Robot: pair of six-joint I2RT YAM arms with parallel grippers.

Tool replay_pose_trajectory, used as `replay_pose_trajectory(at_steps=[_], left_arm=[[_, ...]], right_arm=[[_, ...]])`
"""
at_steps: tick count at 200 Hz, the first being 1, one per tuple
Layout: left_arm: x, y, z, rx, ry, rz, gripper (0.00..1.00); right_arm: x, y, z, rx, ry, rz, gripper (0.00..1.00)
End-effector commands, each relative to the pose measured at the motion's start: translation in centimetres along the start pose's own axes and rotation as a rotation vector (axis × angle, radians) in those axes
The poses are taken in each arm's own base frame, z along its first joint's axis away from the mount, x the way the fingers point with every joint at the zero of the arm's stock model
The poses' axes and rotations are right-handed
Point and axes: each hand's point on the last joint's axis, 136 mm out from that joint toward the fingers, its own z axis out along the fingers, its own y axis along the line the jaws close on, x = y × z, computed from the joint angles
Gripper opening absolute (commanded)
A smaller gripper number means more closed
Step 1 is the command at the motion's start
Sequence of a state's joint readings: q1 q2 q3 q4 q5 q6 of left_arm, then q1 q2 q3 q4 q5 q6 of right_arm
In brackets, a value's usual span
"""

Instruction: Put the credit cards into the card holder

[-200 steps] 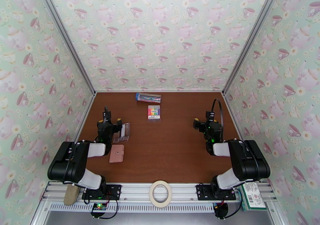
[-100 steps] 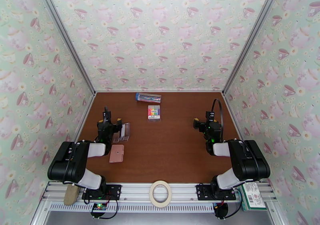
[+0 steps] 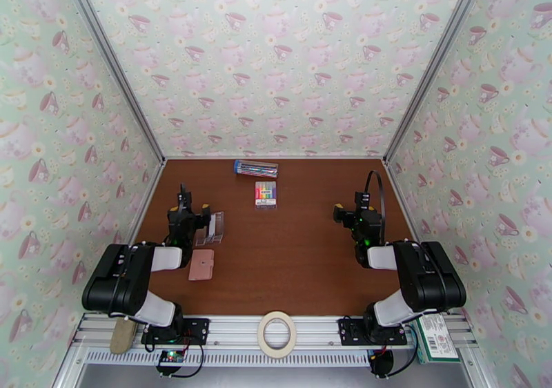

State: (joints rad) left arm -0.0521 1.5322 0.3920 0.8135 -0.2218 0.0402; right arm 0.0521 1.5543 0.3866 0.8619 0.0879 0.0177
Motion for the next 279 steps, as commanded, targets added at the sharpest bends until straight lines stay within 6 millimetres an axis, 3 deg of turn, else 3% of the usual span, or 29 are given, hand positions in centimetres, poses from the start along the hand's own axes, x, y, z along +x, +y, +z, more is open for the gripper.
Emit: replay_pose_trajectory(at_steps=[1, 104, 139, 175, 188, 209, 230, 255, 267, 279], left_arm=[[-0.8, 0.1, -0.2, -0.009, -0.028, -0.017, 1.00], [-0.9, 0.2, -0.3, -0.019, -0.036, -0.011, 1.00], [-2.4, 0.9, -2.9, -0.137, -0.113, 0.010, 1.00], [-4.3, -0.9, -2.7, -0.110, 0.204, 0.008, 1.00], [-4.9, -1.2, -2.6, -0.138, 0.237, -0.084, 1.00], [-5.0, -2.6, -2.5, -0.040, 0.340, -0.194, 1.00], [-6.6, -1.3, -4.0, -0.024, 0.394, -0.318, 1.00], [-10.5, 0.5, -7.4, 0.006, 0.295, -0.439, 1.00], [-12.2, 1.6, -9.3, -0.022, 0.240, -0.470, 1.00], [-13.0, 3.0, -11.1, -0.070, 0.199, -0.523, 1.00]], right_arm=[[-1.5, 0.3, 0.1, -0.019, -0.040, 0.005, 1.00], [-1.4, 0.3, 0.1, -0.019, -0.039, 0.004, 1.00], [-1.4, 0.3, 0.1, -0.019, -0.040, 0.004, 1.00], [-1.4, -0.2, 0.1, -0.004, -0.040, 0.018, 1.00], [-1.4, -0.2, 0.1, -0.006, -0.037, 0.021, 1.00], [-1.4, -0.2, 0.2, -0.006, -0.038, 0.021, 1.00], [-2.1, -1.1, -0.1, 0.047, -0.050, 0.044, 1.00], [-5.2, -2.6, -2.1, 0.131, -0.054, 0.072, 1.00], [-7.2, -3.3, -3.6, 0.160, -0.096, 0.165, 1.00], [-8.6, -2.8, -4.7, 0.122, -0.112, 0.248, 1.00]])
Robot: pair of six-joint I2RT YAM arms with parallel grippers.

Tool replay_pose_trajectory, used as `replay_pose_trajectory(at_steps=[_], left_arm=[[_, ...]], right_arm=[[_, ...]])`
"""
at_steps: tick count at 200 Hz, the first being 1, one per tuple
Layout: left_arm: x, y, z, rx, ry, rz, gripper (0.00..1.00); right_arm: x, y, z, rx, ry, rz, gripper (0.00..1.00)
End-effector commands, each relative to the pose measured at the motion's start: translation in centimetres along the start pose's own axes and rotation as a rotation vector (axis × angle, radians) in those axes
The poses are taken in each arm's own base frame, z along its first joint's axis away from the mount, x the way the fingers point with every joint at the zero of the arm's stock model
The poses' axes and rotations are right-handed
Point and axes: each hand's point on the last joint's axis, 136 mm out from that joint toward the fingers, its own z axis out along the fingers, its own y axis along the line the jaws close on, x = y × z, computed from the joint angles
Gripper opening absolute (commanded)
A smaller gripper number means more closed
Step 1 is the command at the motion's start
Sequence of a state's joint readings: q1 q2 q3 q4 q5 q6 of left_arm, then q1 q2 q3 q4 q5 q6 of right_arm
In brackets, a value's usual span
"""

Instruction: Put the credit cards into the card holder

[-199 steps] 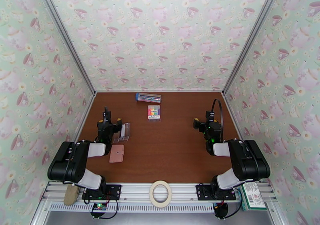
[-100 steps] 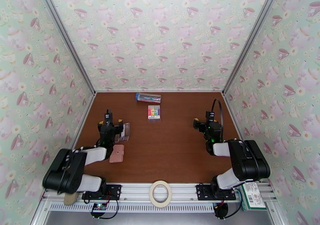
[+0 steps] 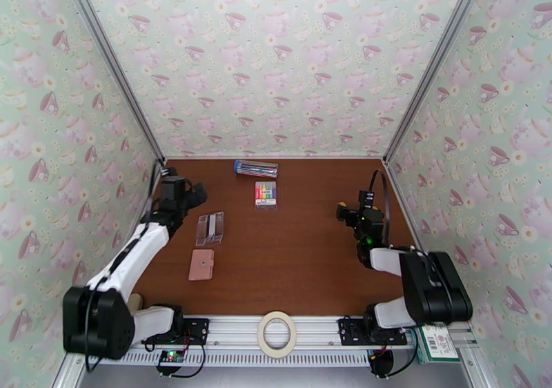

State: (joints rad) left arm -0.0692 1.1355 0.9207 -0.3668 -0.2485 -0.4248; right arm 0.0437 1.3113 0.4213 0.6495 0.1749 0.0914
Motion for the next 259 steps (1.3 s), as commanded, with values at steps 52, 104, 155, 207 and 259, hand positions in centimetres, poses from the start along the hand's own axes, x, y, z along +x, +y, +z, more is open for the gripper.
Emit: replay_pose_trajectory(at_steps=[52, 104, 155, 207, 259], left_arm=[[-2.5, 0.4, -11.7, 0.119, -0.006, -0.089, 1.00], [1.7, 0.6, -13.2, 0.162, 0.158, 0.034, 0.99], [4.8, 1.9, -12.0, 0.152, 0.147, 0.119, 0.99], [5.3, 2.0, -11.5, 0.150, 0.153, 0.120, 0.98], [5.8, 1.7, -11.0, 0.157, 0.170, 0.129, 0.99]], right_arm=[[-3.8, 2.5, -3.4, -0.098, 0.199, 0.532, 1.00], [0.0, 12.8, -5.5, -0.345, 0.565, 0.525, 0.85], [4.6, 29.1, -10.4, -0.605, 0.859, 0.298, 0.80], [8.0, 40.9, -13.3, -0.733, 0.968, 0.163, 0.76], [11.0, 47.2, -13.1, -0.797, 1.062, 0.142, 0.63]])
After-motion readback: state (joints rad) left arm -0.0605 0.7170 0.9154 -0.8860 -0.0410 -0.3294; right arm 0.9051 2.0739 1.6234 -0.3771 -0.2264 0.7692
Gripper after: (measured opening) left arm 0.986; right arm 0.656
